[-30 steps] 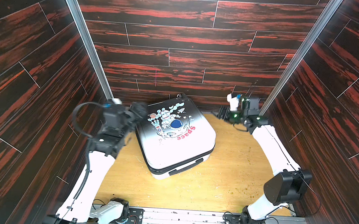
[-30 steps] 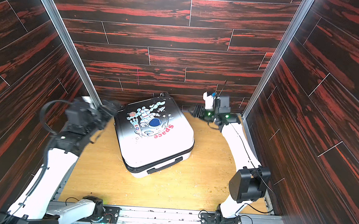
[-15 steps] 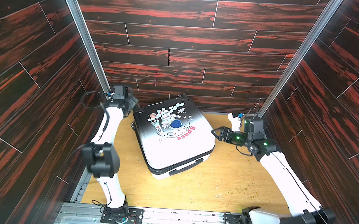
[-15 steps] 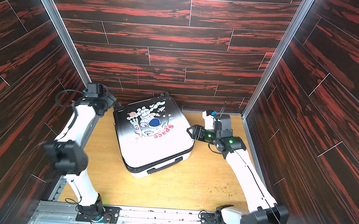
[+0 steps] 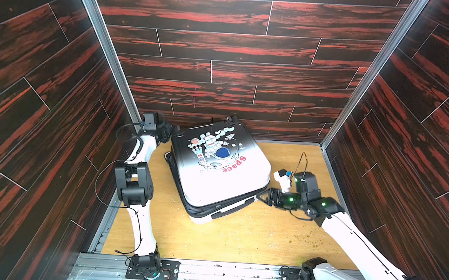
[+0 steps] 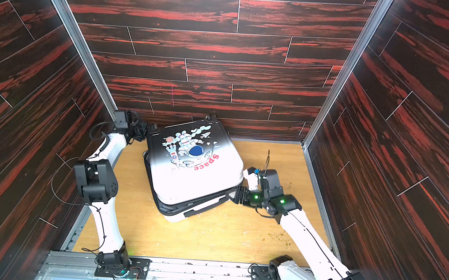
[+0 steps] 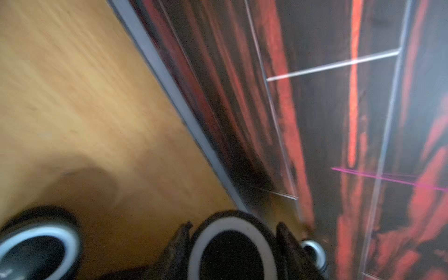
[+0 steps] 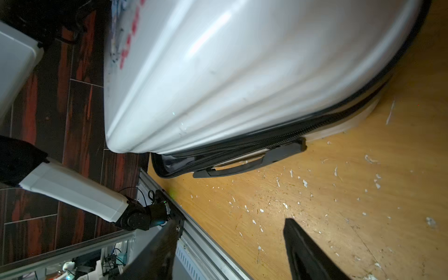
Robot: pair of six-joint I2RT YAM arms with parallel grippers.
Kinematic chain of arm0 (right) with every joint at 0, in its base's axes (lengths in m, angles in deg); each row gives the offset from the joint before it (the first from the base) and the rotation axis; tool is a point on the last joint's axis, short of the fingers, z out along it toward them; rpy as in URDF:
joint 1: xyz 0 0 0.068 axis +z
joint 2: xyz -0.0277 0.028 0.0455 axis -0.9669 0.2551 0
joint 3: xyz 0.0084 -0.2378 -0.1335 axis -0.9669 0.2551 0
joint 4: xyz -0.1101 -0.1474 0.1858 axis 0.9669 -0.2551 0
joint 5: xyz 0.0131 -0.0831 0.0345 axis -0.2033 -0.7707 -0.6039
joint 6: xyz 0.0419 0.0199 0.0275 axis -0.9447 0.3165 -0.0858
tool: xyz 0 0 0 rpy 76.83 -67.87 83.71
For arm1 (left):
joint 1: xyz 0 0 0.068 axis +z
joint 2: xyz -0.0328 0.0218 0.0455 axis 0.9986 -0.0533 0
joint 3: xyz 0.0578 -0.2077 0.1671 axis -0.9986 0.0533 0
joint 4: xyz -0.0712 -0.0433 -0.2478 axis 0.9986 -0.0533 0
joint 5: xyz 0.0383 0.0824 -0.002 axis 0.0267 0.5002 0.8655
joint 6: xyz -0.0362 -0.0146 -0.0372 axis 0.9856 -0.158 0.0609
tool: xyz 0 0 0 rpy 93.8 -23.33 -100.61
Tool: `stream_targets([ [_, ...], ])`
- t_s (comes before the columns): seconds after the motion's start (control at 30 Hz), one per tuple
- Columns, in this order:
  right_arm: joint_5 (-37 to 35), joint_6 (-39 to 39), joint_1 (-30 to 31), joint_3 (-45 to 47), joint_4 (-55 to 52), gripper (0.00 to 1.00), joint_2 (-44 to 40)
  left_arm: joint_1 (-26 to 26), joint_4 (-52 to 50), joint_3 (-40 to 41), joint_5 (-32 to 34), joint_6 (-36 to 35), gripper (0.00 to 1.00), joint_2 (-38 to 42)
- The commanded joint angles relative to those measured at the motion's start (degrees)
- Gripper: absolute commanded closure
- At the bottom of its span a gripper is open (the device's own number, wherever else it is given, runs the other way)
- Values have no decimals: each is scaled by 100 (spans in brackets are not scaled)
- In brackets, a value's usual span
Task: Open the suitcase zippers
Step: Adjust the suitcase at the center of the board.
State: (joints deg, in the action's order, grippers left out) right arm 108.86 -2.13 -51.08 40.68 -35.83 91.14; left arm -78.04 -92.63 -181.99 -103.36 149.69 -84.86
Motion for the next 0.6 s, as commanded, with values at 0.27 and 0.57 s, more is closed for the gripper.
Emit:
stream_targets([
  [0.27,-275,-649,-26,20,1587,28,888,-165,2571,1671,-492,1366,88,1109],
  [0.57,161,-445,-53,-468,2159,26,1558,-371,3391,1935,-632,1973,74,1396],
])
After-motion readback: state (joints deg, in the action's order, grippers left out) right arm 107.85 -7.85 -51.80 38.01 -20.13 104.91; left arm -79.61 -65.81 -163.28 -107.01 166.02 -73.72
